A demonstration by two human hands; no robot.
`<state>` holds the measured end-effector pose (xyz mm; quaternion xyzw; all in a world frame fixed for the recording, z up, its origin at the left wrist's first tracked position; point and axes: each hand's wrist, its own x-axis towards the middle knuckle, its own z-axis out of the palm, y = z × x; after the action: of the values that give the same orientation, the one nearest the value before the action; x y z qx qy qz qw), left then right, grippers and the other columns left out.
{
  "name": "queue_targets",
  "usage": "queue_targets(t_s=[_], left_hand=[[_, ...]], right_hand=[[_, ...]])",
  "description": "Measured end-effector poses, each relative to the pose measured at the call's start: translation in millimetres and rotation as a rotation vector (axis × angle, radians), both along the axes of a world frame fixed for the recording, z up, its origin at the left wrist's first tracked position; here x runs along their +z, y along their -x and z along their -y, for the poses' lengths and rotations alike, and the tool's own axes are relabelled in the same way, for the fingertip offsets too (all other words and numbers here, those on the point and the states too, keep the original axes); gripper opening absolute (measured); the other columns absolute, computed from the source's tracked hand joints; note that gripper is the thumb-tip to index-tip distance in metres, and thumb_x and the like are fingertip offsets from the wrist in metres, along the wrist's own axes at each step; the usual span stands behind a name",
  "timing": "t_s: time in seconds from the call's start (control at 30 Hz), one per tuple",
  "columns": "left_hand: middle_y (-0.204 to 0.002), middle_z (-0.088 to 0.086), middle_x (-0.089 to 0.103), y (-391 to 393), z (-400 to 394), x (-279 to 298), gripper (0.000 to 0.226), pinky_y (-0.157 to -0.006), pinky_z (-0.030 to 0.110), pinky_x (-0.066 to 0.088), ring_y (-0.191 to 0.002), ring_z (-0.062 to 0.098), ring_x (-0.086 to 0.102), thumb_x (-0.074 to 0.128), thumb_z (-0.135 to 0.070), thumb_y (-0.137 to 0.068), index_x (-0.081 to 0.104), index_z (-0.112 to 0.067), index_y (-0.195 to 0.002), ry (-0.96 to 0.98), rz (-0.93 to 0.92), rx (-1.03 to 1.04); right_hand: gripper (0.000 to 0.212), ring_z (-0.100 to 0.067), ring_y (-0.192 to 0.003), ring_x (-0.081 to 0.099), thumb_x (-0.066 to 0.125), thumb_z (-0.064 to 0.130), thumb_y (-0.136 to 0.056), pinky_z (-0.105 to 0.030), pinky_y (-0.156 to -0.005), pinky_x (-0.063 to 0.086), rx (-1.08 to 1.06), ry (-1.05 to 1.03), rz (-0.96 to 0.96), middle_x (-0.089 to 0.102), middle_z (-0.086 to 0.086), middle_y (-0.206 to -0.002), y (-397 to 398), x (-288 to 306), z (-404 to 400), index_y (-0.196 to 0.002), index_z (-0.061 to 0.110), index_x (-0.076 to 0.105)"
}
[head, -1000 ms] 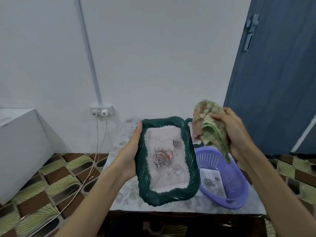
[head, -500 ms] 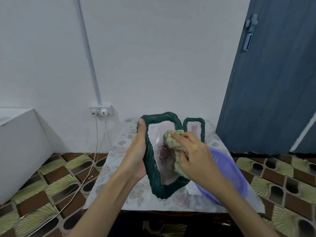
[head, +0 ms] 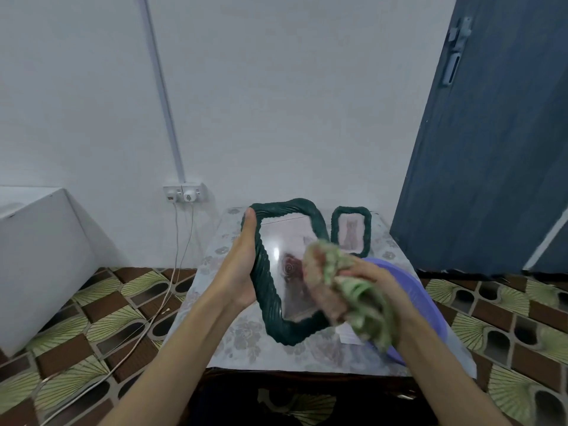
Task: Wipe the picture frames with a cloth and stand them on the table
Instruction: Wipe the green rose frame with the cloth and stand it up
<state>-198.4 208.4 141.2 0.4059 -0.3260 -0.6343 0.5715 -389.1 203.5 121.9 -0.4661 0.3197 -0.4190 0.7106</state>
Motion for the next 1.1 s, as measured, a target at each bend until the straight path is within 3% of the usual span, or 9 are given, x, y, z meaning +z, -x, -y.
queue_targets(t_s=[0.07, 0.13, 0.23, 0.43, 0.53, 0.63, 0.83, 0.97, 1.1], left_hand=[[-0.124, 0.002, 0.064, -1, -1, -1, 0.061, -0.069, 0.032, 0.058, -0.102, 0.020, 0.067, 0.036, -0.065, -0.086, 0.054, -0.028, -0.130, 0.001, -0.019, -0.011], [-0.120, 0.003, 0.066, -3, 0, -3, 0.063, -0.068, 0.033, 0.059, -0.099, 0.021, 0.068, 0.035, -0.066, -0.085, 0.055, -0.027, -0.130, -0.010, -0.040, -0.027], [-0.118, 0.006, 0.067, -4, 1, -3, 0.068, -0.070, 0.036, 0.059, -0.101, 0.024, 0.068, 0.031, -0.069, -0.084, 0.056, -0.024, -0.128, -0.035, -0.069, -0.043], [-0.117, 0.004, 0.068, -1, -2, 0, 0.068, -0.068, 0.033, 0.058, -0.100, 0.021, 0.068, 0.030, -0.070, -0.084, 0.060, -0.025, -0.124, -0.037, -0.058, -0.062], [-0.115, 0.005, 0.069, 0, -3, 0, 0.067, -0.070, 0.035, 0.058, -0.100, 0.023, 0.068, 0.030, -0.070, -0.084, 0.059, -0.024, -0.125, -0.029, -0.065, -0.070], [-0.114, 0.007, 0.069, 0, -3, 0, 0.069, -0.069, 0.035, 0.058, -0.099, 0.023, 0.068, 0.030, -0.070, -0.083, 0.059, -0.024, -0.125, -0.036, -0.055, -0.067], [-0.107, 0.005, 0.072, -2, -4, 2, 0.064, -0.063, 0.033, 0.059, -0.092, 0.021, 0.070, 0.032, -0.069, -0.084, 0.062, -0.025, -0.120, -0.021, -0.057, -0.035], [-0.111, 0.005, 0.071, -4, -6, 2, 0.065, -0.070, 0.035, 0.058, -0.097, 0.022, 0.069, 0.030, -0.068, -0.085, 0.060, -0.025, -0.124, -0.003, -0.038, -0.040], [-0.111, 0.005, 0.071, -5, -8, 4, 0.065, -0.077, 0.037, 0.055, -0.099, 0.022, 0.068, 0.029, -0.068, -0.086, 0.060, -0.024, -0.123, 0.007, -0.009, -0.050]], right_hand=[[0.011, -0.014, -0.046, 0.048, 0.074, 0.020, -0.056, -0.019, -0.044, 0.039, -0.092, -0.088, 0.180, 0.056, -0.001, -0.060, 6, -1, 1, -0.062, 0.013, 0.067], [0.022, -0.012, -0.037, 0.049, 0.062, 0.014, -0.074, -0.014, -0.038, 0.039, -0.172, -0.106, 0.271, 0.055, 0.001, -0.049, 12, -1, 0, -0.053, 0.013, 0.064], [0.015, -0.015, -0.060, 0.067, 0.061, 0.010, -0.072, -0.022, -0.054, 0.055, -0.075, -0.068, 0.357, 0.070, -0.004, -0.072, 10, 11, 1, -0.071, 0.012, 0.076], [0.050, -0.014, -0.058, 0.067, 0.046, -0.016, -0.078, -0.023, -0.050, 0.055, -0.091, 0.075, 0.185, 0.070, -0.002, -0.066, 0, 29, 12, -0.057, 0.021, 0.073], [0.062, -0.016, -0.083, 0.068, 0.032, -0.028, -0.075, -0.028, -0.063, 0.058, -0.193, 0.346, 0.014, 0.073, 0.004, -0.077, -4, 37, 9, -0.047, 0.016, 0.066], [0.046, -0.017, -0.102, 0.062, 0.041, -0.019, -0.068, -0.035, -0.086, 0.053, -0.256, 0.556, -0.133, 0.070, 0.001, -0.092, -11, 40, 7, -0.050, 0.015, 0.065], [0.002, -0.021, -0.066, 0.060, 0.061, 0.009, -0.074, -0.027, -0.055, 0.054, -0.183, 0.303, 0.003, 0.064, -0.006, -0.073, -7, 47, 3, -0.075, 0.009, 0.060], [0.047, -0.025, -0.061, 0.059, 0.070, -0.005, -0.066, -0.031, -0.049, 0.054, -0.224, 0.220, -0.117, 0.058, -0.013, -0.077, -3, 49, 4, -0.098, 0.022, 0.051], [0.046, -0.020, -0.071, 0.067, 0.076, -0.012, -0.057, -0.031, -0.059, 0.059, -0.296, 0.245, -0.230, 0.068, -0.010, -0.086, 0, 53, 4, -0.096, 0.007, 0.062]])
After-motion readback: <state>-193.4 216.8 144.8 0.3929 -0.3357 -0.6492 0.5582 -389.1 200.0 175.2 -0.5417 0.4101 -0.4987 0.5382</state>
